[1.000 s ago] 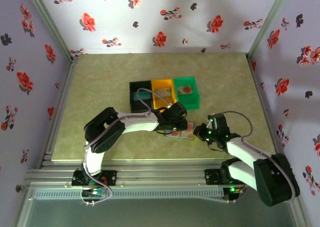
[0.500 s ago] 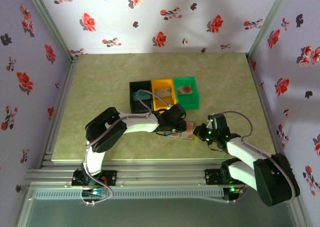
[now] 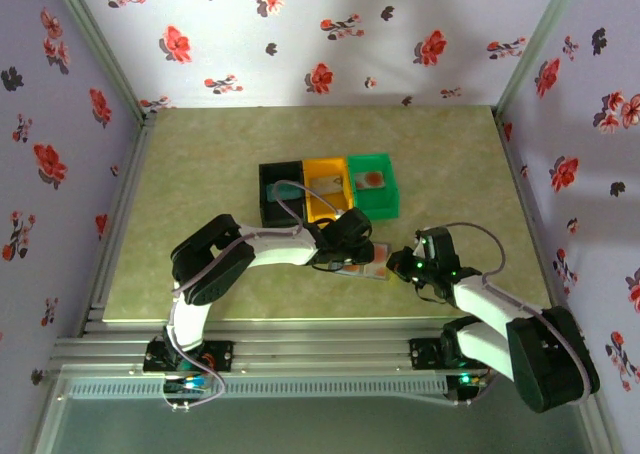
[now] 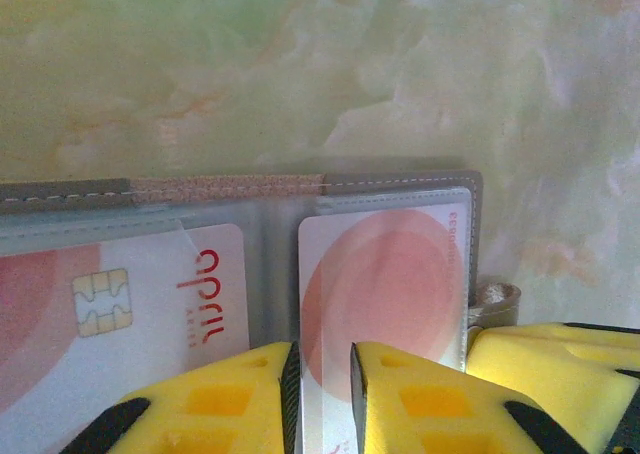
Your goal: Take the credit cards out of the card holder
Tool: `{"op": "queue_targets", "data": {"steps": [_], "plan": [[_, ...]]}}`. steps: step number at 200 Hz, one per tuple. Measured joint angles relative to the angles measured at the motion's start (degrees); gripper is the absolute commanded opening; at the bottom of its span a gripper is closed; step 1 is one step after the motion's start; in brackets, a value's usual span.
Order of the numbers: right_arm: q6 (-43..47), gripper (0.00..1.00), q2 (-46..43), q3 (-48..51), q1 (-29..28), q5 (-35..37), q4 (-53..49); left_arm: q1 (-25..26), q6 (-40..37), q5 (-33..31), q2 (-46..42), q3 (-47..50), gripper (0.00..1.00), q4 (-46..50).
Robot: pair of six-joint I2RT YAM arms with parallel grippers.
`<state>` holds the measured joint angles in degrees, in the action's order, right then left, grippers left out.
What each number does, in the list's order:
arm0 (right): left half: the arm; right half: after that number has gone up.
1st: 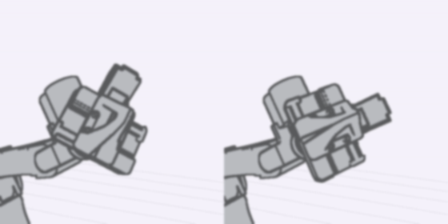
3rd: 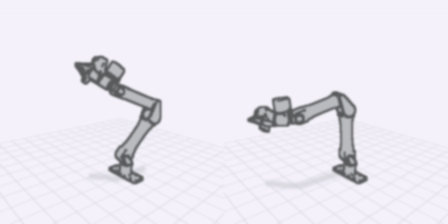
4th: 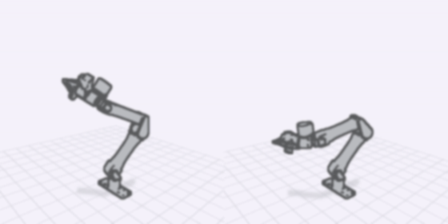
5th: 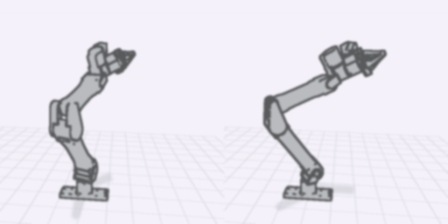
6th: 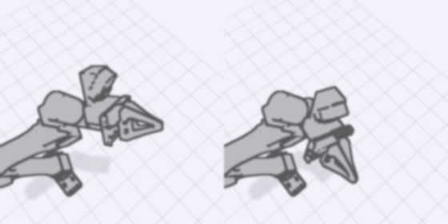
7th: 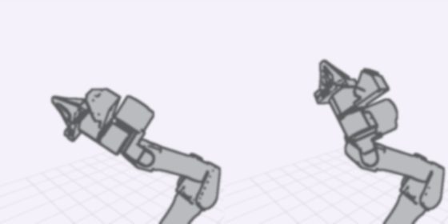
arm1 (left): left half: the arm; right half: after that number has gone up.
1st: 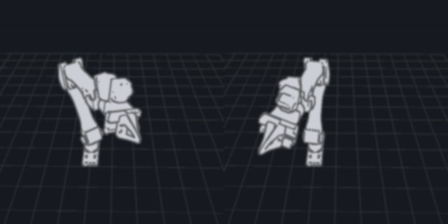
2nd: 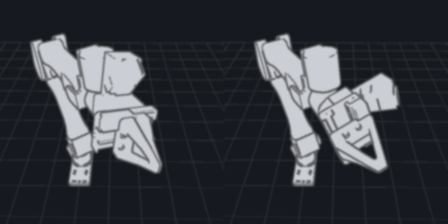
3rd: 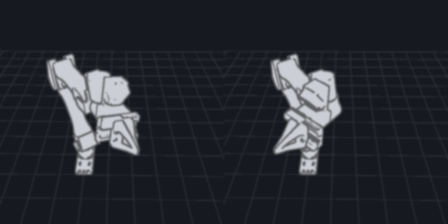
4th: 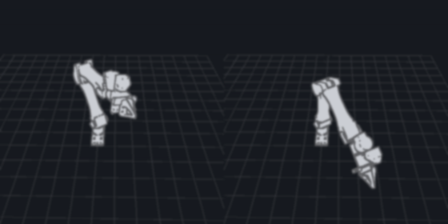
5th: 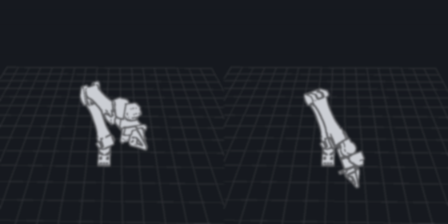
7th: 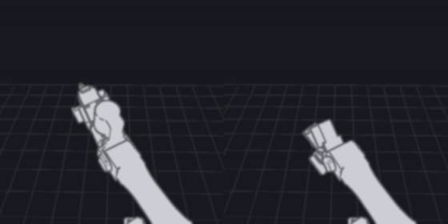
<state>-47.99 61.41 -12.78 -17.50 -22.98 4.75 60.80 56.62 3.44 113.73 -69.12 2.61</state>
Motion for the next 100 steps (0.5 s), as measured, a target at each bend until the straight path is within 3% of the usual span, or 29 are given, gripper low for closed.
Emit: {"op": "queue_targets", "data": {"steps": [100], "plan": [[-0.02, 0.00, 0.11, 0.15, 0.00, 0.00, 0.20, 0.00, -0.28, 0.15, -0.35, 2.80, 0.24, -5.05]]}}
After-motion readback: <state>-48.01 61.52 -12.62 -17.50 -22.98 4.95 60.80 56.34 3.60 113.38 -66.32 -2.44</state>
